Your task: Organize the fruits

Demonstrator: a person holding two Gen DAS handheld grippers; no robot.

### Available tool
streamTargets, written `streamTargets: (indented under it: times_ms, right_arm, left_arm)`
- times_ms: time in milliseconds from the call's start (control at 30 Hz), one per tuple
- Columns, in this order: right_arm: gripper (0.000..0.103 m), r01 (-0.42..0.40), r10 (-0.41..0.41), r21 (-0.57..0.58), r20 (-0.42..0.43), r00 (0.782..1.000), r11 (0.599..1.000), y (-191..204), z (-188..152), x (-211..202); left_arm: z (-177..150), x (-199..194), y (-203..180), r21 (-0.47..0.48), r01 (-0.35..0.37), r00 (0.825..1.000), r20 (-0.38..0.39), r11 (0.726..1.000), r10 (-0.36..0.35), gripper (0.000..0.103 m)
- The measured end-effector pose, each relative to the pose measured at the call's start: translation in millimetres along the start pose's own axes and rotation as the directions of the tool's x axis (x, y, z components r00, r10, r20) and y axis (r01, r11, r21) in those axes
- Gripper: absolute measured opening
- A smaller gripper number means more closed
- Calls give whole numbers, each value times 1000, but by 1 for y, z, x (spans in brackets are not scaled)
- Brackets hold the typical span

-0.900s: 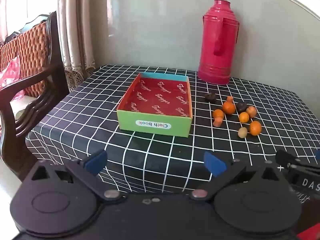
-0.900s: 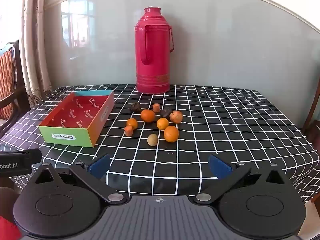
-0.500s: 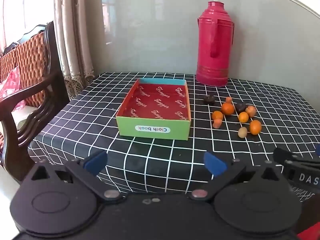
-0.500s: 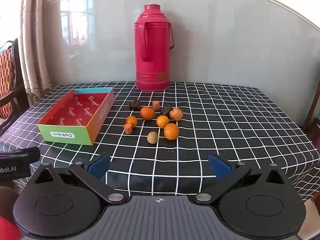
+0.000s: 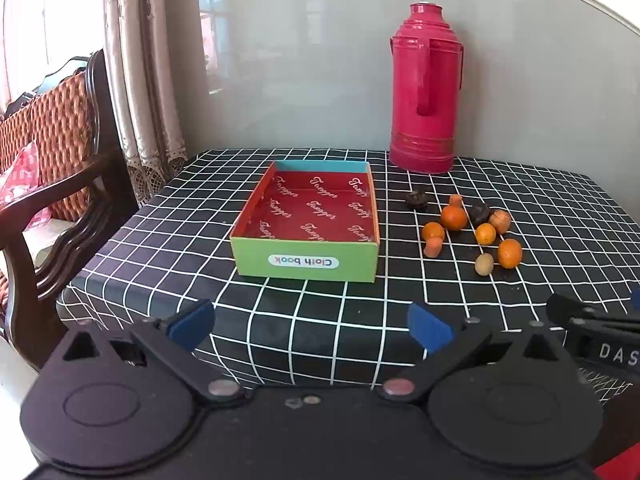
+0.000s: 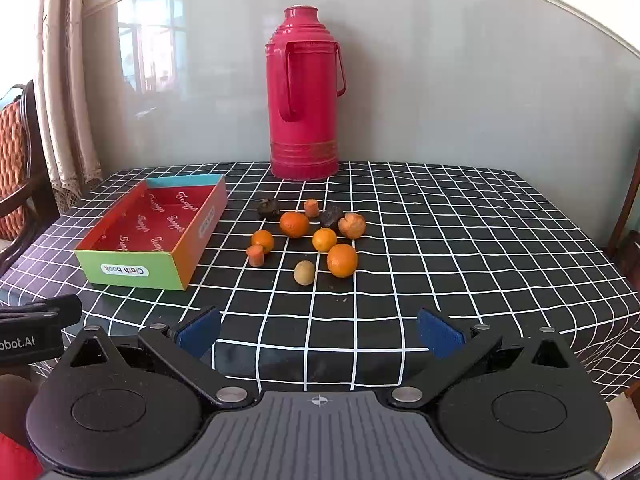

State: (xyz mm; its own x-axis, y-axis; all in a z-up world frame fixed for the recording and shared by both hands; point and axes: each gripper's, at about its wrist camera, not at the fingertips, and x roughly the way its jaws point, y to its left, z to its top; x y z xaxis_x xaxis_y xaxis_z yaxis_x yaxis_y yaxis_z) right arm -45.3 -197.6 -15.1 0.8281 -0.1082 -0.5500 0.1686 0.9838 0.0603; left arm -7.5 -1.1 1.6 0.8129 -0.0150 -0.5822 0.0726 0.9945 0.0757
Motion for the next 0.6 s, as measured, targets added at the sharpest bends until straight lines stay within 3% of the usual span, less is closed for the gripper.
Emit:
streamTargets:
  times_ms: [600]
  right_arm:
    - [103,0,0,2,3,1000,1000,0,-1,-3]
  left_arm:
    - [2,-1,0,2,2,1000,6,1000,-2,97]
